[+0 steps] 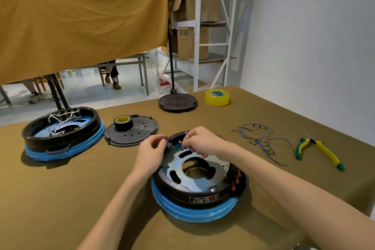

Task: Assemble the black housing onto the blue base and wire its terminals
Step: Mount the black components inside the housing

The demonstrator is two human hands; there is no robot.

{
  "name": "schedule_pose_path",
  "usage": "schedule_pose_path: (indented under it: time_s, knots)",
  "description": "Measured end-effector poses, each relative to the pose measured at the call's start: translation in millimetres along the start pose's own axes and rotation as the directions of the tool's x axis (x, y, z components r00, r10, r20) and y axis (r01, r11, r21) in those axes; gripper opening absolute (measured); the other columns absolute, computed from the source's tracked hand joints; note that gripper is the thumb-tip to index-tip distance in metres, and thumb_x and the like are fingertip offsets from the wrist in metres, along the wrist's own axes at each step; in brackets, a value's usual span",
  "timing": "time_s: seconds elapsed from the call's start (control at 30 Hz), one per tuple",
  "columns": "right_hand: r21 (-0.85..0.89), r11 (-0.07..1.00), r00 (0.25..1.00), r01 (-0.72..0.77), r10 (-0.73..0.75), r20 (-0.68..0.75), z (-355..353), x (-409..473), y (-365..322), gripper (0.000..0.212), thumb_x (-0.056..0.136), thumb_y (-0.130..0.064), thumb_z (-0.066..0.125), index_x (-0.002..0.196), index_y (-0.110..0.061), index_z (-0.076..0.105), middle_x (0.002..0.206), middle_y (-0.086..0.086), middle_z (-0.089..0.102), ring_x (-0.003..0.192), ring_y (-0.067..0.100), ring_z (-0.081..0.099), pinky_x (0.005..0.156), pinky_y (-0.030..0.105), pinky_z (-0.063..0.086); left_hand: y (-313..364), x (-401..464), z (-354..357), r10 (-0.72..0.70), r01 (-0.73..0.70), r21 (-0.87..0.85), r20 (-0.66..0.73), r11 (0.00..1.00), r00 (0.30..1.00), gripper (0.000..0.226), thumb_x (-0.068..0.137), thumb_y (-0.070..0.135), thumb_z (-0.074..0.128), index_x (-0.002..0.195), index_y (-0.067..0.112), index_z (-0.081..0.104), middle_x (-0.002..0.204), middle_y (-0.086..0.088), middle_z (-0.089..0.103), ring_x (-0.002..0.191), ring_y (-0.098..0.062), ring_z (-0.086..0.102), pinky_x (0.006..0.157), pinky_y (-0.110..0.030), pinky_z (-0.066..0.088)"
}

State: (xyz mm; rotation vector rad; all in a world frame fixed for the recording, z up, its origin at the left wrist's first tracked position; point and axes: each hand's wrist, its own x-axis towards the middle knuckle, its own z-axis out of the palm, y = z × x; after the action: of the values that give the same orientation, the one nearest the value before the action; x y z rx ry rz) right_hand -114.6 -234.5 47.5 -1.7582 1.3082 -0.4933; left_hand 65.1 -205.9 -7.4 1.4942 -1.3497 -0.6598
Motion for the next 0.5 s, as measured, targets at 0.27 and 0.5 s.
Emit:
schedule_pose_path:
  time_s: [0.27,0.5]
  knots:
    - [-0.344,0.907,0.952,0.244,-0.292,-0.093,17.5,5.8,11.7,0.015,0.1,-0.028,0.062,0.091,-0.022,0.072,0.07,-0.011,0.065,0.062,0.003,0.058,0.056,0.018,0.042,-3.7,2.6,0.2,0.005,-0.004,-0.046,0.015,0.999,1.0,0.027,0.105,0.015,0.054,0.125,0.015,0.071,0.115,-0.001,0.07,0.109,-0.014,0.064,0.092,-0.031,0.054]
    - [-0.456,0.83,0.888,0.319,-0.43,-0.16,28.5,6.7,17.2,0.016,0.096,-0.029,0.062,0.092,-0.02,0.074,0.075,-0.006,0.065,0.07,0.008,0.056,0.064,0.031,0.049,-4.3,2.5,-0.9,0.032,-0.03,-0.068,0.021,0.997,0.999,0.025,0.104,0.012,0.054,0.124,0.012,0.071,0.113,-0.003,0.071,0.109,-0.016,0.065,0.096,-0.034,0.056]
